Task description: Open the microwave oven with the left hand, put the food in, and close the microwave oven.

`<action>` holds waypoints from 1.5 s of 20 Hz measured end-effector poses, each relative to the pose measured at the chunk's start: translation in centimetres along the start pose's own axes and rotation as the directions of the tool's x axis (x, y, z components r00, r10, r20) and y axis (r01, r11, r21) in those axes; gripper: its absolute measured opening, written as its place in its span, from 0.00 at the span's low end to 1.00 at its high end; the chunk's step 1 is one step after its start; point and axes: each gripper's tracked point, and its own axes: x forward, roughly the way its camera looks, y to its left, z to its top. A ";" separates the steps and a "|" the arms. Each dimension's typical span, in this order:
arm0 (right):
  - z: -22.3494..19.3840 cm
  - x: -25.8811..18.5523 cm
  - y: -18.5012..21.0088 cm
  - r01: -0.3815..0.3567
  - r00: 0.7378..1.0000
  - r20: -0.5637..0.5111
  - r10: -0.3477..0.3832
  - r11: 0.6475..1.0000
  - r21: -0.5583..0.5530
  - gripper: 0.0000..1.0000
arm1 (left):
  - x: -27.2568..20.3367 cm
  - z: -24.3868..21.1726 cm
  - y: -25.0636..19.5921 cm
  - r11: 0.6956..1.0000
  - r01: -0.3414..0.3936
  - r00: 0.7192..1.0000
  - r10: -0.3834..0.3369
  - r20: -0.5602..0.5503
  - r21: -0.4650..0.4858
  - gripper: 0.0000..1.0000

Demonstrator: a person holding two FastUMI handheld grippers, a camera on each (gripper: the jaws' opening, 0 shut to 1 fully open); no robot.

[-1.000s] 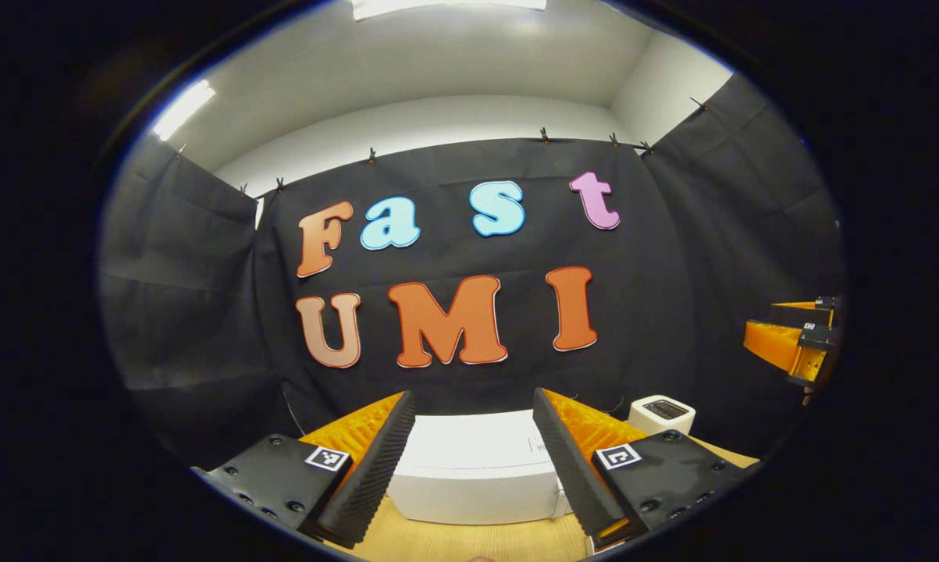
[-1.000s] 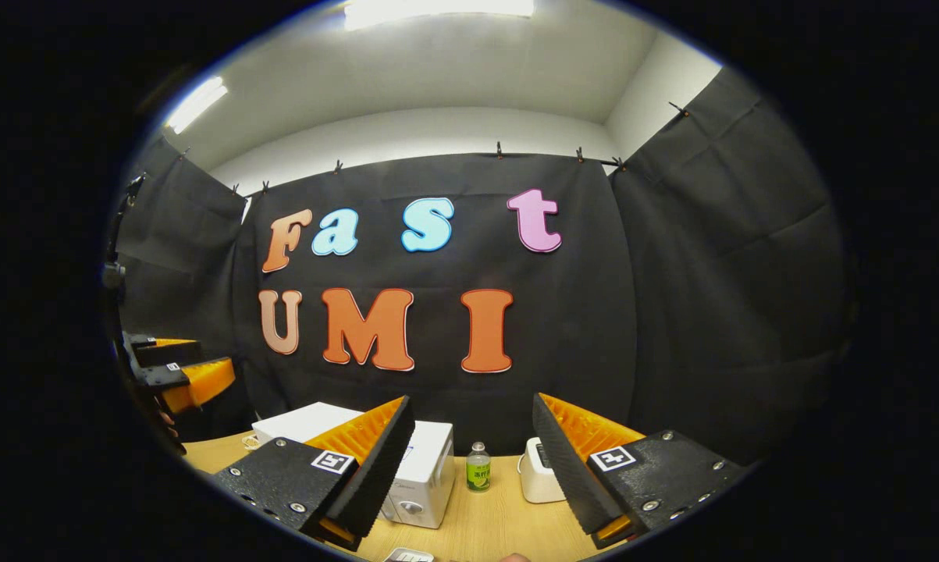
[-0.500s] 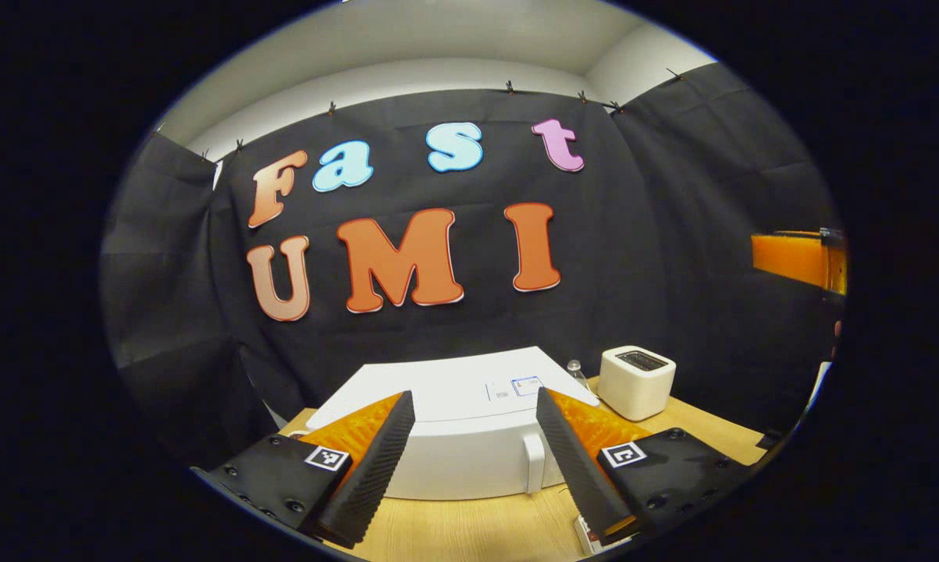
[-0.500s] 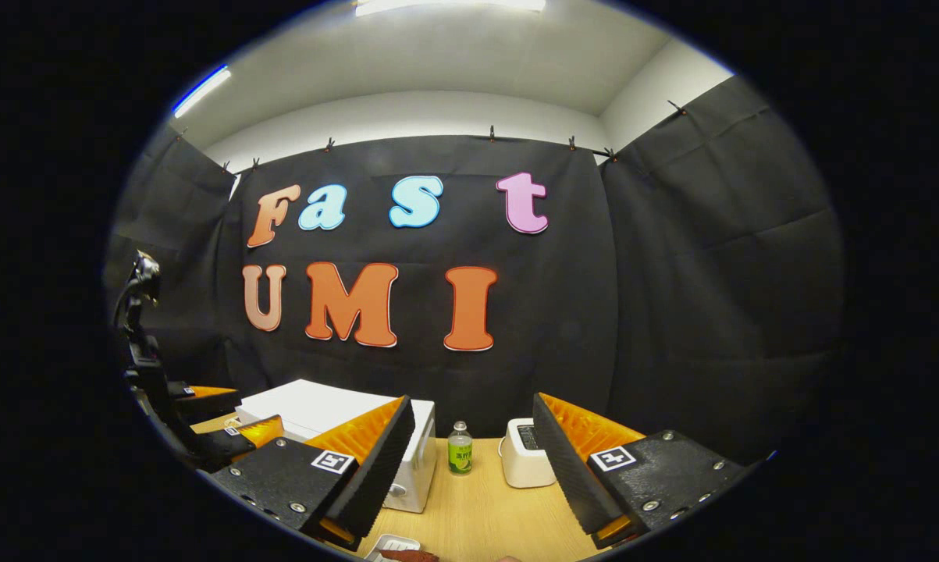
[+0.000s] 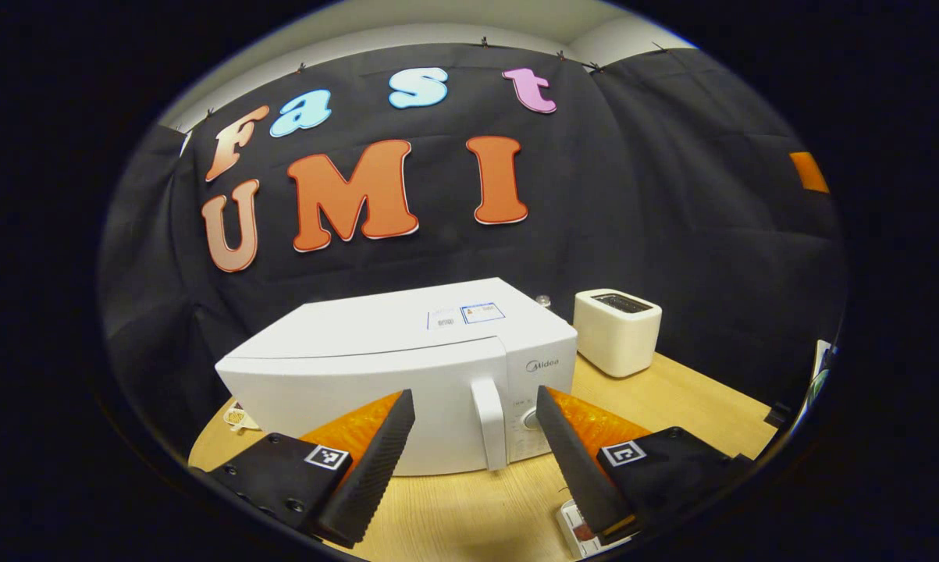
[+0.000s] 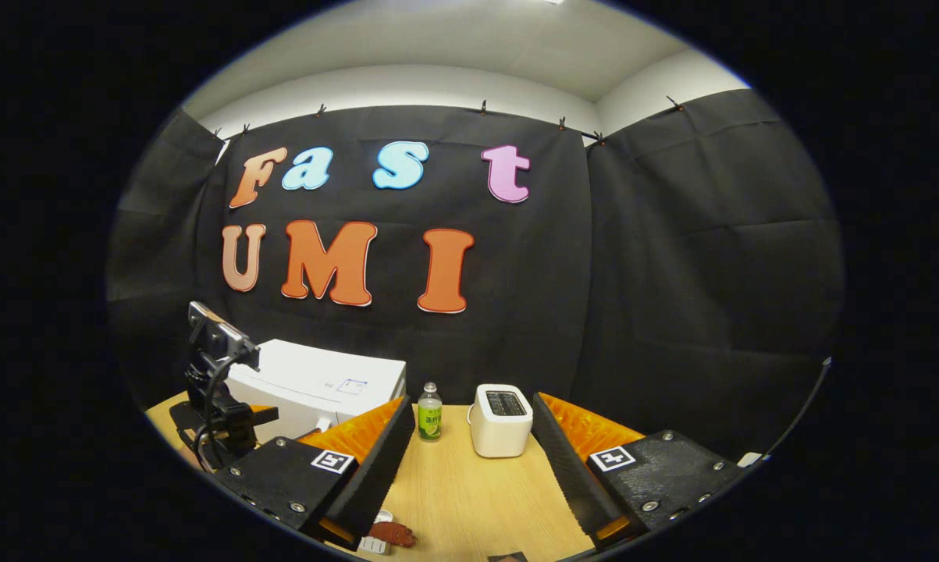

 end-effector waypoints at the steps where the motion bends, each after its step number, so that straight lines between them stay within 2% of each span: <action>1: -0.2 -0.2 -0.2 0.009 1.000 -0.010 -0.009 1.000 -0.002 0.94 | 0.8 -1.1 -0.4 1.000 0.007 1.000 -0.007 -0.028 0.001 1.00; 2: -0.5 -0.4 -0.2 0.017 1.000 -0.019 -0.017 1.000 -0.005 0.94 | 1.7 -2.3 -0.9 1.000 0.018 0.998 -0.017 -0.053 0.006 1.00; 4: -1.0 -0.7 -0.6 0.034 0.999 -0.036 -0.034 0.999 -0.015 0.94 | 3.2 -4.3 -1.4 0.999 0.025 0.995 -0.022 -0.099 0.032 0.89; 5: -1.2 -1.0 -0.7 0.042 0.998 -0.045 -0.043 0.999 -0.023 0.94 | 3.6 -5.2 -1.5 0.999 0.027 0.993 -0.022 -0.119 0.047 0.77; 6: -1.4 -1.1 -0.8 0.047 0.997 -0.053 -0.048 0.998 -0.031 0.94 | 4.2 -6.1 -1.5 0.998 0.024 0.991 -0.016 -0.135 0.058 0.81; 7: -1.6 -1.3 -0.8 0.052 0.997 -0.062 -0.055 0.998 -0.039 0.94 | 4.8 -6.9 -1.8 0.998 0.028 0.988 -0.018 -0.151 0.062 0.74; 8: -1.7 -1.5 -0.8 0.055 0.996 -0.069 -0.058 0.997 -0.047 0.94 | 5.1 -7.3 -1.4 0.997 -0.004 0.988 0.016 -0.152 0.076 0.74; 9: -1.9 -1.7 -0.9 0.057 0.995 -0.076 -0.061 0.997 -0.055 0.94 | 5.6 -7.7 -1.1 0.997 -0.011 0.987 0.023 -0.160 0.073 0.63; 10: -2.1 -1.9 -0.9 0.055 0.995 -0.082 -0.060 0.996 -0.063 0.94 | 5.8 -7.9 -0.9 0.997 -0.030 0.987 0.041 -0.157 0.072 0.55; 12: -2.6 -2.0 -0.8 0.051 0.993 -0.101 -0.059 0.996 -0.076 0.94 | 6.1 -7.8 -0.6 0.995 -0.068 0.987 0.079 -0.143 0.077 0.57; 13: -2.8 -2.2 -0.9 0.049 0.993 -0.108 -0.058 0.996 -0.078 0.93 | 6.5 -7.1 -1.3 0.996 -0.048 0.990 0.057 -0.133 0.070 0.53; 14: -2.9 -2.4 -0.9 0.047 0.992 -0.115 -0.056 0.996 -0.080 0.94 | 6.1 -7.7 -1.3 0.995 -0.062 0.988 0.072 -0.134 0.078 0.56; 15: -3.0 -2.4 -1.0 0.046 0.991 -0.121 -0.056 0.996 -0.083 0.93 | 6.4 -7.7 -1.1 0.994 -0.069 0.989 0.079 -0.127 0.080 0.39; 16: -3.1 -2.4 -1.0 0.043 0.990 -0.127 -0.054 0.995 -0.085 0.93 | 6.7 -7.8 -0.9 0.995 -0.071 0.990 0.080 -0.118 0.076 0.39; 21: -4.2 -2.1 -1.0 0.019 0.987 -0.155 -0.031 0.996 -0.083 0.93 | 6.7 -7.3 -1.1 0.997 -0.066 0.991 0.069 -0.119 0.025 0.19; 24: -5.1 -1.8 -0.5 -0.004 0.985 -0.171 -0.007 0.998 -0.064 0.93 | 6.4 -7.5 -1.2 0.998 -0.050 0.990 0.053 -0.133 0.028 0.20; 25: -5.4 -1.6 -0.3 -0.013 0.984 -0.176 0.003 0.998 -0.058 0.93 | 6.3 -7.4 -1.1 0.998 -0.047 0.989 0.051 -0.137 0.034 0.15; 26: -5.7 -1.5 0.0 -0.023 0.983 -0.181 0.014 0.998 -0.052 0.93 | 6.4 -7.5 -1.1 0.998 -0.043 0.989 0.048 -0.141 0.039 0.20; 30: -7.0 -1.3 0.4 -0.052 0.979 -0.202 0.041 0.998 -0.046 0.93 | 6.1 -7.5 -1.1 0.998 -0.042 0.987 0.048 -0.151 0.041 0.20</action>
